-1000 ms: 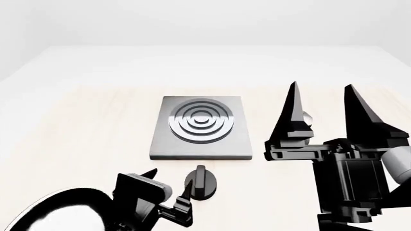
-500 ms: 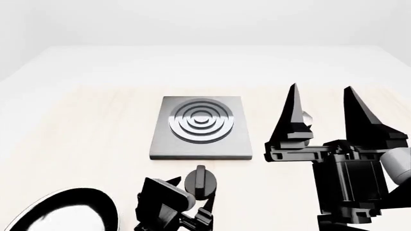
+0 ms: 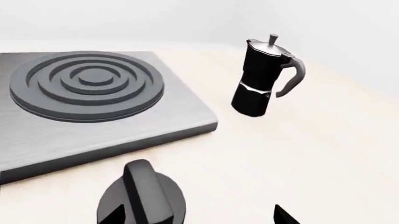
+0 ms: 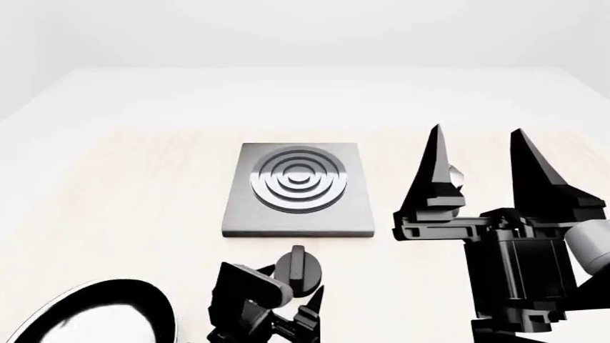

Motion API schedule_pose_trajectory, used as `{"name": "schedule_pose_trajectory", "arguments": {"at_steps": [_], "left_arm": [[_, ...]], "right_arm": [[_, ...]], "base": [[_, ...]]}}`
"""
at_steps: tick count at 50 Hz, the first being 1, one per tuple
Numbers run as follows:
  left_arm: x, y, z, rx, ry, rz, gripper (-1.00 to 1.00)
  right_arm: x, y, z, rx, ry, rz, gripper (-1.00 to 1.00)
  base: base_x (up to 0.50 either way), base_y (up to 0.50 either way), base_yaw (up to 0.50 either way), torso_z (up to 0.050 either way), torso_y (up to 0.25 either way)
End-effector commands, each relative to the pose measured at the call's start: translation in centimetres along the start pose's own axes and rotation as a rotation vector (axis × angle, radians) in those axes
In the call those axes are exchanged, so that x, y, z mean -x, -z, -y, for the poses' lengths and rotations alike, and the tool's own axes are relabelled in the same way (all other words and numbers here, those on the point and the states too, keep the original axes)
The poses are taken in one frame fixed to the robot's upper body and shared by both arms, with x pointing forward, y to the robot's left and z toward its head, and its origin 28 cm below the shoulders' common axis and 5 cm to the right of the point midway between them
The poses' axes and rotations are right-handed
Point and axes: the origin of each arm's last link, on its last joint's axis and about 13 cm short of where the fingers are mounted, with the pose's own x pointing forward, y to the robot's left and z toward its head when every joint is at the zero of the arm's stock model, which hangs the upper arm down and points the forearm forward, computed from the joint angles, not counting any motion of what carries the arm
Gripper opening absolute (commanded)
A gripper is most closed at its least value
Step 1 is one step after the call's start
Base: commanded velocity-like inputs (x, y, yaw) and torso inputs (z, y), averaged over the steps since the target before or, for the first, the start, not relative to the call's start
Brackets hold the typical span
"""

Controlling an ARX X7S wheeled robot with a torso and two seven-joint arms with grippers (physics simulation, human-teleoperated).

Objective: Turn on the stove and put the moka pot on it.

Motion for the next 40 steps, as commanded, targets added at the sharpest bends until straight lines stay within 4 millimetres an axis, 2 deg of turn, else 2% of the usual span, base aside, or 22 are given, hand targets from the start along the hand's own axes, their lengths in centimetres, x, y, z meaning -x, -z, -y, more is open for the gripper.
{"name": "schedule_pose_trajectory", "arguments": {"at_steps": [1, 21, 40], "left_arm": [[-0.3, 0.5, -0.2, 0.028, -0.012, -0.017, 1.00], [-0.7, 0.7, -0.7, 0.036, -0.040, -0.051, 1.00], [-1.9, 0.8, -1.6, 0.006, -0.069, -0.084, 1.00]], "right_arm": [[0.0, 0.1, 0.0, 0.000, -0.001, 0.001, 1.00], [0.0, 0.0, 0.0, -0.007, 0.001, -0.003, 1.00], [0.1, 0.2, 0.0, -0.007, 0.000, -0.005, 1.00]], "base": [[0.00, 0.00, 0.00, 0.000, 0.000], [0.00, 0.00, 0.00, 0.000, 0.000], [0.00, 0.00, 0.00, 0.000, 0.000]]}}
